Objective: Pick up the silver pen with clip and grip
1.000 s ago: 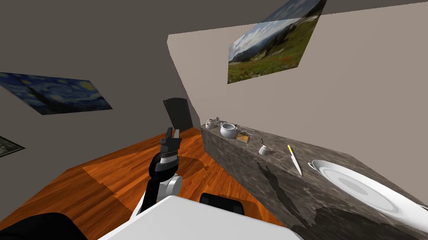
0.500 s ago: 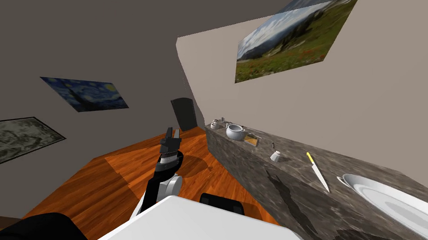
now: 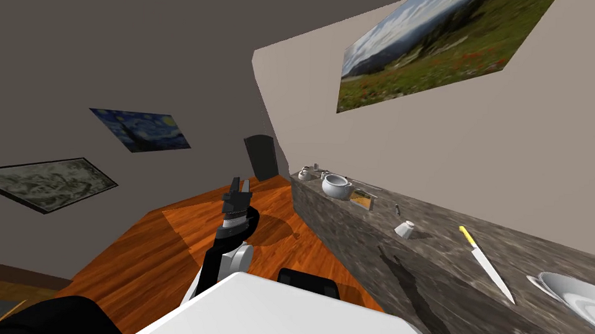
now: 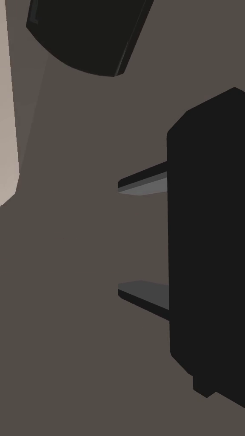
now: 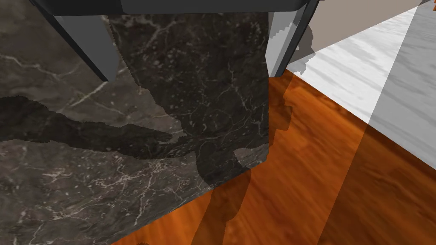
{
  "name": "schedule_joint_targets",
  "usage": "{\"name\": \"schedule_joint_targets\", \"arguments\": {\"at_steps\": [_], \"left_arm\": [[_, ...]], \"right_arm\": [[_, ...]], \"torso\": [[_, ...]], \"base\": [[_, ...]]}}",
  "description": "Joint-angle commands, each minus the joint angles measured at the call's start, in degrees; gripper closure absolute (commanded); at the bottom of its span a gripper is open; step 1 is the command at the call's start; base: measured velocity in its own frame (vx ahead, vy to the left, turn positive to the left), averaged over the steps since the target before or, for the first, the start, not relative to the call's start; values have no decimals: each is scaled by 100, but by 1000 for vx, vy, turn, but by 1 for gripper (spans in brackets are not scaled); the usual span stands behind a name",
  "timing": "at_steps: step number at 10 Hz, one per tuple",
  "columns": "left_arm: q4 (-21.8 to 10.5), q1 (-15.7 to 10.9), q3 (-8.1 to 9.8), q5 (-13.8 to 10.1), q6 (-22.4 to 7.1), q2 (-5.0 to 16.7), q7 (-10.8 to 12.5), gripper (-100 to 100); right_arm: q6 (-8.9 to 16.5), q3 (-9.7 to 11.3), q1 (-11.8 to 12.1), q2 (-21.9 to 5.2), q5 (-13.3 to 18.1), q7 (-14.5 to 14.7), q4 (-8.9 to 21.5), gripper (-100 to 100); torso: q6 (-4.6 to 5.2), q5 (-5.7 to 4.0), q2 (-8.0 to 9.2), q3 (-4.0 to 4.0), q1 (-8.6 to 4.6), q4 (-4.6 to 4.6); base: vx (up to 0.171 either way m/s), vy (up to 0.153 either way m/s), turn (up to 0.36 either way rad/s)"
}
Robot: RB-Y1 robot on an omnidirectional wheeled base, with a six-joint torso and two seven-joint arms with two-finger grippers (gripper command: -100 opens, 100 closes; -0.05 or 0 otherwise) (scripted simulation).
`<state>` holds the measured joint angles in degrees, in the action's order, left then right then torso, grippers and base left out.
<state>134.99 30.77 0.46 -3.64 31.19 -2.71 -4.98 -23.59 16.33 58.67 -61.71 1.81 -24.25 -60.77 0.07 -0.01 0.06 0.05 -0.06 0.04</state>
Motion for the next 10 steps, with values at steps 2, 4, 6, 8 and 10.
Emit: {"name": "schedule_joint_targets", "arguments": {"at_steps": [2, 4, 6, 8, 10], "left_arm": [[-1, -1, -1, 0, 0, 0, 0, 0], [0, 1, 0, 0, 0, 0, 0, 0], [0, 1, 0, 0, 0, 0, 0, 0], [0, 1, 0, 0, 0, 0, 0, 0], [0, 1, 0, 0, 0, 0, 0, 0]], "right_arm": [[-7, -13, 86, -201, 64, -109, 310, -100], [-23, -41, 173, -389, 126, -215, 543, -100], [-40, -75, 246, -557, 189, -319, 824, -100], [-59, -117, 307, -705, 253, -421, 1077, -100], [-59, -117, 307, -705, 253, -421, 1147, -100]], "torso": [[-12, 2, -15, -8, 8, -2], [2, 2, -18, -10, 10, -4], [-4, 4, -33, -19, 18, -7], [0, 5, -42, -25, 23, -10], [-3, 1, -46, -27, 9, -10]], "base": [[66, 48, 258], [66, 43, 104], [108, 75, 257], [128, 53, 186], [78, 6, 85]]}}
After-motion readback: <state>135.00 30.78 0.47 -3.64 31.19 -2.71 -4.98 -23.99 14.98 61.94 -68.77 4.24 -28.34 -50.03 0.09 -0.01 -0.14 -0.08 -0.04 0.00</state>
